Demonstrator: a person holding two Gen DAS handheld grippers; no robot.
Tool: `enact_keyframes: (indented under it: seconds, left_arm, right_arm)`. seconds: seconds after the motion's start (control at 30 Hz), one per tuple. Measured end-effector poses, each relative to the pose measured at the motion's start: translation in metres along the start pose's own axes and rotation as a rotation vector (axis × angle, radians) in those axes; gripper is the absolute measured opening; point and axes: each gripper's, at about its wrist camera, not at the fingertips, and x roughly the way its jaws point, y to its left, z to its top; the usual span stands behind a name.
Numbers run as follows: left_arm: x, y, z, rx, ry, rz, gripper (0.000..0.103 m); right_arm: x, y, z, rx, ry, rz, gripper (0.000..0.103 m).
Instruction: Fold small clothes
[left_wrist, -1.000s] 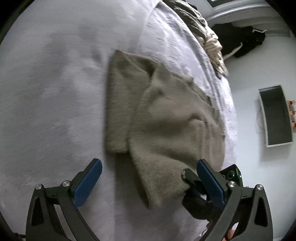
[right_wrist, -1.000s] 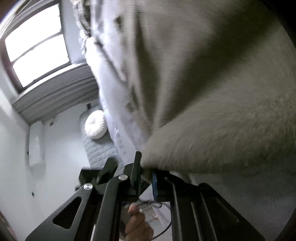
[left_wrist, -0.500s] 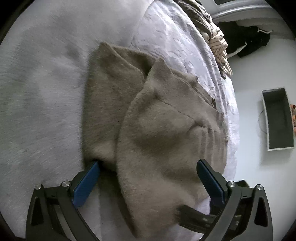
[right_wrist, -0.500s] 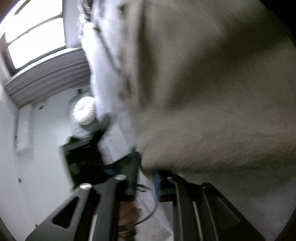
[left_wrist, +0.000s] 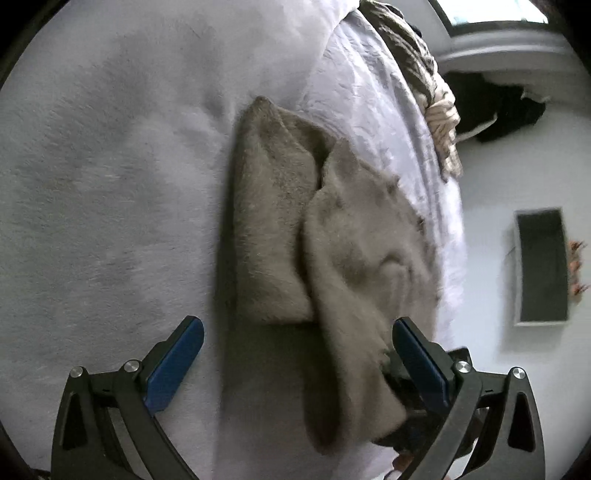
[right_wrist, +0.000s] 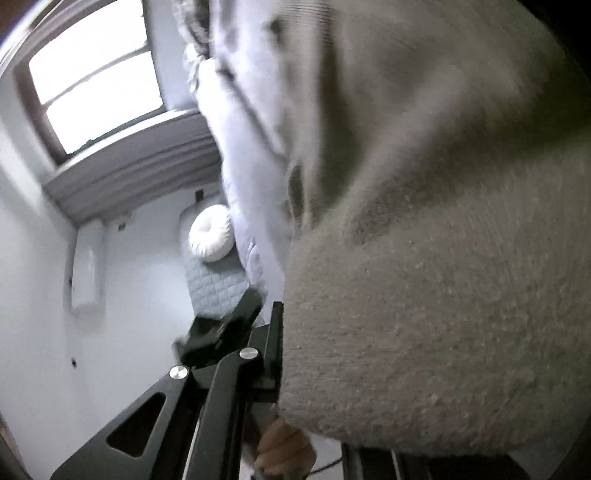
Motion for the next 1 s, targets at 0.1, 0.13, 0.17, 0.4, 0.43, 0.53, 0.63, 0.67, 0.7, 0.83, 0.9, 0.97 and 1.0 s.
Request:
enact_keyframes:
  seconds: [0.1, 0.13, 0.17, 0.4, 0.43, 0.53, 0.63, 0.67, 0.7, 0.83, 0.9, 0.97, 1.0]
  left_arm:
    - [0.015, -0.007, 0.010, -0.006, 0.017, -0.045, 0.102]
    - [0.021, -0.011, 0.013, 0.000, 0.026, -0.053, 0.102]
    - [0.028, -0.017, 0.016, 0.018, 0.035, -0.060, 0.102]
    - [0.065, -0.070, 0.019, 0.255, 0.079, 0.116, 0.096]
    - [0.068, -0.073, 0.018, 0.272, 0.079, 0.139, 0.089]
    - [0.082, -0.073, 0.015, 0.305, 0.103, 0.247, 0.066]
    - [0.086, -0.069, 0.009, 0.323, 0.094, 0.308, 0.066]
    - [0.086, -0.069, 0.008, 0.328, 0.087, 0.322, 0.066]
    - [0.086, -0.070, 0.007, 0.332, 0.080, 0.335, 0.066]
    - [0.087, -0.072, 0.006, 0.329, 0.068, 0.358, 0.066]
    - [0.089, -0.075, 0.005, 0.333, 0.063, 0.368, 0.066]
    - [0.089, -0.074, 0.005, 0.341, 0.060, 0.378, 0.066]
    - [0.089, -0.074, 0.005, 0.344, 0.059, 0.382, 0.066]
  right_arm:
    - [-0.006, 0.017, 0.002, -0.070, 0.017, -0.024, 0.008]
    - [-0.006, 0.019, 0.002, -0.082, 0.022, -0.033, 0.008]
    - [-0.007, 0.020, 0.002, -0.093, 0.027, -0.044, 0.008]
    - [-0.009, 0.015, -0.005, -0.132, 0.076, -0.133, 0.008]
    - [-0.008, 0.014, -0.004, -0.133, 0.084, -0.149, 0.008]
    - [-0.005, 0.018, -0.001, -0.158, 0.120, -0.214, 0.012]
    - [-0.016, 0.015, -0.004, -0.205, 0.178, -0.361, 0.037]
    - [-0.020, 0.014, -0.005, -0.222, 0.198, -0.400, 0.046]
    - [-0.027, 0.017, -0.006, -0.249, 0.219, -0.435, 0.055]
    - [-0.059, 0.033, -0.005, -0.334, 0.232, -0.497, 0.055]
    - [-0.075, 0.041, -0.001, -0.363, 0.207, -0.524, 0.055]
    - [-0.082, 0.053, 0.008, -0.403, 0.160, -0.574, 0.055]
    - [-0.086, 0.058, 0.012, -0.422, 0.134, -0.603, 0.055]
